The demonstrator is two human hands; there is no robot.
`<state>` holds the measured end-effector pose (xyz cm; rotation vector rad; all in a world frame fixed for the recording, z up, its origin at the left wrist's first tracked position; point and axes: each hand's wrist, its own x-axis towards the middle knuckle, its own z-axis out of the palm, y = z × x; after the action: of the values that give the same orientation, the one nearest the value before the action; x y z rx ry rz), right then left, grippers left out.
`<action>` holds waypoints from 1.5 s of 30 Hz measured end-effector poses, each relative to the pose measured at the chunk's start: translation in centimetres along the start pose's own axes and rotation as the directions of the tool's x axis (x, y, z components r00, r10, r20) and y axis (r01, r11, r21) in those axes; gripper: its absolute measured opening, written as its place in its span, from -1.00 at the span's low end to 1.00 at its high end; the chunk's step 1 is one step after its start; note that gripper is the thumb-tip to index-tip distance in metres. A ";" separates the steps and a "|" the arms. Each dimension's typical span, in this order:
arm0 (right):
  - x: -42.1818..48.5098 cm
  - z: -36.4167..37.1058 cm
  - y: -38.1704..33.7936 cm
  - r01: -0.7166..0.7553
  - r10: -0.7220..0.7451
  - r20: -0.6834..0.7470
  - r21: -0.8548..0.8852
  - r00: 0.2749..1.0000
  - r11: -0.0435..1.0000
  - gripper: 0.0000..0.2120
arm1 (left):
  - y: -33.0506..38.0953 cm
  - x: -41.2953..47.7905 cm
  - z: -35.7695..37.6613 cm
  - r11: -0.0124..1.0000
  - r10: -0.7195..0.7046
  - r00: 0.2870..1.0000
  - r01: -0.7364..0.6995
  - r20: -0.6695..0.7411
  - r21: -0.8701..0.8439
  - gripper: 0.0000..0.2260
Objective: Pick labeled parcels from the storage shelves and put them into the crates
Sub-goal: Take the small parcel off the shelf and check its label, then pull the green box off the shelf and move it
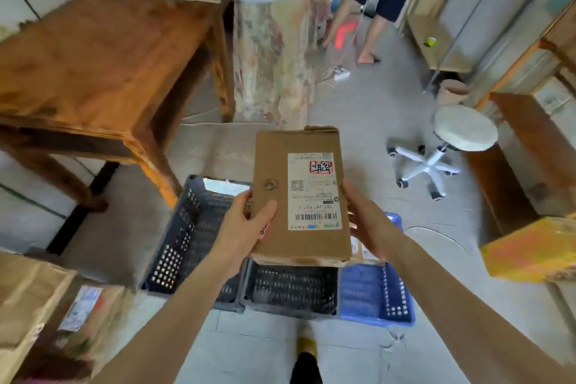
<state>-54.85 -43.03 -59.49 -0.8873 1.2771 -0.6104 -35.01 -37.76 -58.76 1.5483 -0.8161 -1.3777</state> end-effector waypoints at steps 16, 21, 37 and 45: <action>28.8 -5.8 33.0 -0.431 0.414 -0.216 -0.037 0.884 0.901 -0.81 | -36.7 25.8 6.8 0.672 -0.369 0.887 0.461 -0.278 0.580 -0.67; 34.7 -4.8 42.7 -0.520 0.516 -0.152 0.009 0.843 0.854 -0.83 | -46.4 30.1 6.6 0.546 -0.409 0.845 0.528 -0.343 0.650 -0.70; 41.8 0.9 51.3 -0.613 0.560 -0.252 -0.290 0.790 0.735 -0.71 | -55.2 32.7 3.6 0.563 -0.511 0.816 0.556 -0.270 0.611 -0.72; 34.6 2.6 33.9 -0.406 0.444 -0.086 -0.587 0.892 0.701 -0.67 | -37.9 25.1 1.1 0.743 -0.499 0.803 0.590 -0.326 0.316 -0.59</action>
<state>-47.82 -52.08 -106.60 -1.0513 1.5844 0.2179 -34.86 -45.60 -103.58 2.3700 -0.5348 -1.4545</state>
